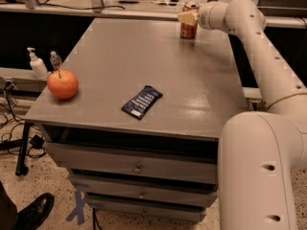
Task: Knock coke can over
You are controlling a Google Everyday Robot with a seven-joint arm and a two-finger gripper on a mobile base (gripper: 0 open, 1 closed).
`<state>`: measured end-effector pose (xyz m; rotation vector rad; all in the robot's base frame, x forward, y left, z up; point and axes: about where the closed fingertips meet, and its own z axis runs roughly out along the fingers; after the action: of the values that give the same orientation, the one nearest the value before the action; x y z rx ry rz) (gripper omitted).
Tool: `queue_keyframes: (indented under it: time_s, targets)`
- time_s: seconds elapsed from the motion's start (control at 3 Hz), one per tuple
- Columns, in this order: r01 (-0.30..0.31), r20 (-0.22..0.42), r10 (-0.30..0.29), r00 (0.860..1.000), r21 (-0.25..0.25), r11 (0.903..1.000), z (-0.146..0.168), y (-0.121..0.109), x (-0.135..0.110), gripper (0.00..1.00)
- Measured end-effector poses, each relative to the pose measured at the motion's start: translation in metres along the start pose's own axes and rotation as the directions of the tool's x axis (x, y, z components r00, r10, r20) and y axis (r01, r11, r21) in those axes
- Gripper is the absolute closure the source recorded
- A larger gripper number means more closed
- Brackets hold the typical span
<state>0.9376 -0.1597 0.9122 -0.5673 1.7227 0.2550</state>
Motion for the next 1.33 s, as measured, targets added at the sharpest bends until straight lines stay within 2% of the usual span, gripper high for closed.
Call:
queue_keyframes:
  time_s: [0.33, 0.67, 1.0, 1.33]
  targets:
    - [0.013, -0.015, -0.013, 1.000, 0.001, 0.9999, -0.010, -0.002, -0.003, 0.64]
    - [0.011, -0.044, -0.015, 0.999, -0.073, 0.9972, -0.026, 0.021, -0.009, 0.87]
    - [0.020, -0.066, -0.037, 0.997, -0.233, 0.9723, -0.041, 0.070, -0.017, 1.00]
    - [0.062, -0.062, -0.098, 0.993, -0.428, 0.9015, -0.058, 0.130, -0.027, 1.00]
